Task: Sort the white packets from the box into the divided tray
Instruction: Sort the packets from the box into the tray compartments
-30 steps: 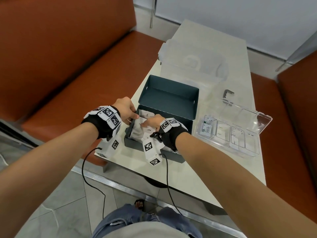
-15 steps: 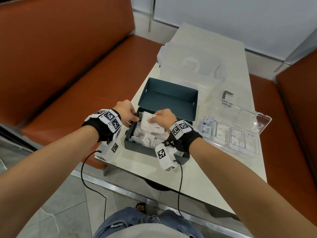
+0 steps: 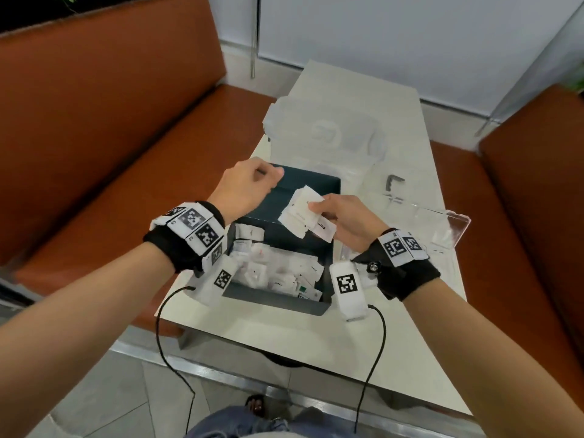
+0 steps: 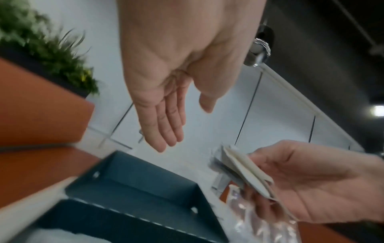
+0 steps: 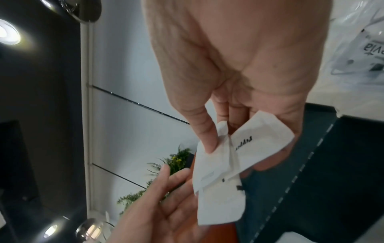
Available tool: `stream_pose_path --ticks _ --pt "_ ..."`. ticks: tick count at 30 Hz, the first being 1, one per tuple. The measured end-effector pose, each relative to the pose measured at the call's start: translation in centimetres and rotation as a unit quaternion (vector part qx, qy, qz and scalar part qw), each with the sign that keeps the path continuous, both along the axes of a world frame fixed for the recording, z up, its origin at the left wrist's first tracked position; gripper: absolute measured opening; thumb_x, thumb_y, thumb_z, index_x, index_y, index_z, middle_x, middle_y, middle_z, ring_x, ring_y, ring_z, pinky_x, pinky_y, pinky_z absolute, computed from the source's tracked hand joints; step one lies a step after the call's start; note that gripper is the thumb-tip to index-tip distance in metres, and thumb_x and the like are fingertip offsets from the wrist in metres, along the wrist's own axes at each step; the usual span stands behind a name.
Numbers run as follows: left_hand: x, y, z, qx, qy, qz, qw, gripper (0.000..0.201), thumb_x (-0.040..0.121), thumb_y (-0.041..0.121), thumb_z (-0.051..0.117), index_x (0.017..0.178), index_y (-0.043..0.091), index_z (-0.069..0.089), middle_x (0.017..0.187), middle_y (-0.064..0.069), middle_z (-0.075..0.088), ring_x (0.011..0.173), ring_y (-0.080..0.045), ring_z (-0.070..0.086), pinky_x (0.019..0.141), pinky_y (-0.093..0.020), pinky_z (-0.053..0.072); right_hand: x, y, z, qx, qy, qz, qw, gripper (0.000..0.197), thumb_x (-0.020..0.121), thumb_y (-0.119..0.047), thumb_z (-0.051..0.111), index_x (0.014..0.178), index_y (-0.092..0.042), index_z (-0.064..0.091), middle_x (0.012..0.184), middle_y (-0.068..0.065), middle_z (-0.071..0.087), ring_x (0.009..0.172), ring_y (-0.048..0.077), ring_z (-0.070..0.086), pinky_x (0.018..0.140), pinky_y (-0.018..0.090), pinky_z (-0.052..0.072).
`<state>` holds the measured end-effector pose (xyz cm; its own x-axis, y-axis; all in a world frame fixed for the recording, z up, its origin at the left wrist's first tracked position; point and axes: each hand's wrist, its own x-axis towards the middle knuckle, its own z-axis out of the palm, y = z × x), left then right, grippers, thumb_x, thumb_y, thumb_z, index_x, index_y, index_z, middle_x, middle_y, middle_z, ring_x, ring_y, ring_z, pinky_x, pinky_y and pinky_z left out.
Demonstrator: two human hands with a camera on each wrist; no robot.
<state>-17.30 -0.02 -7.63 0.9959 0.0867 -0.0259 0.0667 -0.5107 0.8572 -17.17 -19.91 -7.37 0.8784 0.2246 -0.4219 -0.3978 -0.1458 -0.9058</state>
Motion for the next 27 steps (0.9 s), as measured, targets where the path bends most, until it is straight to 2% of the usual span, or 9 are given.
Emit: stream_pose_path --ticks 3,4,6,8,11,14,17,22,27 --pt "-0.3 -3.1 0.7 -0.184 0.129 -0.032 0.974 0.051 0.091 0.062 0.047 0.122 0.023 0.055 0.115 0.0 0.067 0.096 -0.012 0.066 0.065 -0.028 0.059 -0.4 -1.0 1.4 0.032 -0.011 0.014 0.999 0.006 0.091 -0.005 0.058 0.096 -0.003 0.058 0.09 0.013 0.065 0.077 0.019 0.063 0.062 0.027 0.052" --pt "-0.4 -3.9 0.6 -0.237 0.179 -0.059 0.953 0.056 0.089 0.066 0.045 0.122 0.022 0.057 0.115 -0.004 0.069 0.098 -0.017 0.068 0.067 -0.034 0.06 -0.4 -1.3 1.7 0.035 -0.017 0.019 0.999 0.009 0.09 -0.004 0.058 0.099 -0.002 0.058 0.09 0.013 0.066 0.077 0.019 0.064 0.063 0.028 0.054" --pt "-0.7 -5.1 0.1 -0.346 0.256 -0.137 0.892 0.065 0.084 0.07 0.048 0.122 0.019 0.061 0.115 -0.013 0.07 0.105 -0.028 0.067 0.082 -0.048 0.057 -0.4 -1.8 2.1 0.034 -0.025 0.021 0.999 0.015 0.09 -0.002 0.059 0.104 0.001 0.058 0.091 0.015 0.065 0.079 0.021 0.065 0.07 0.033 0.055" --pt "-1.1 -6.3 -0.4 -0.438 0.291 -0.186 0.83 0.063 0.081 0.062 0.058 0.124 0.017 0.061 0.122 -0.018 0.066 0.112 -0.035 0.064 0.086 -0.052 0.055 -0.3 -2.4 2.2 0.022 -0.029 0.012 0.999 0.021 0.089 -0.001 0.059 0.109 0.004 0.057 0.094 0.018 0.063 0.084 0.024 0.064 0.078 0.038 0.055" --pt "-1.6 -8.1 -0.6 -0.512 0.301 -0.158 0.789 0.041 0.089 0.034 0.063 0.121 0.009 0.06 0.118 -0.02 0.067 0.109 -0.039 0.065 0.079 -0.044 0.059 -0.2 -3.3 2.1 -0.026 -0.043 -0.003 0.999 0.023 0.086 0.005 0.055 0.109 0.01 0.059 0.094 0.019 0.062 0.086 0.027 0.062 0.078 0.038 0.052" --pt "-1.4 -9.6 -1.0 -0.536 0.297 -0.13 0.779 0.027 0.095 0.01 0.056 0.121 0.001 0.056 0.116 -0.02 0.067 0.109 -0.037 0.065 0.081 -0.041 0.059 -0.3 -4.5 2.1 -0.058 -0.065 0.004 0.996 0.022 0.086 0.009 0.05 0.105 0.011 0.061 0.091 0.02 0.064 0.08 0.025 0.063 0.068 0.031 0.054" --pt "-1.1 -10.8 -1.2 -0.526 0.283 -0.111 0.795 0.033 0.094 0.0 0.054 0.127 -0.001 0.052 0.123 -0.023 0.063 0.106 -0.035 0.067 0.078 -0.038 0.06 -0.2 -6.1 2.1 -0.087 -0.094 -0.009 0.992 0.022 0.09 0.005 0.049 0.104 -0.001 0.065 0.1 0.018 0.065 0.089 0.024 0.062 0.081 0.037 0.053" --pt "-0.6 -12.6 -1.3 -0.542 0.247 -0.077 0.799 0.03 0.096 0.0 0.052 0.126 -0.003 0.051 0.122 -0.026 0.063 0.105 -0.036 0.067 0.077 -0.039 0.06 -0.3 -9.3 1.6 -0.149 -0.09 -0.039 0.984 0.024 0.092 -0.015 0.059 0.114 -0.007 0.063 0.101 0.008 0.063 0.084 0.016 0.058 0.07 0.025 0.048" --pt "0.0 -15.4 -0.9 -0.541 0.233 -0.072 0.805 0.032 0.096 0.001 0.053 0.128 -0.004 0.05 0.123 -0.025 0.062 0.109 -0.036 0.065 0.081 -0.042 0.059 -1.2 -11.6 1.2 -0.1 -0.097 -0.075 0.987 0.025 0.086 -0.008 0.066 0.11 -0.005 0.062 0.093 0.011 0.067 0.074 0.017 0.064 0.063 0.023 0.05"
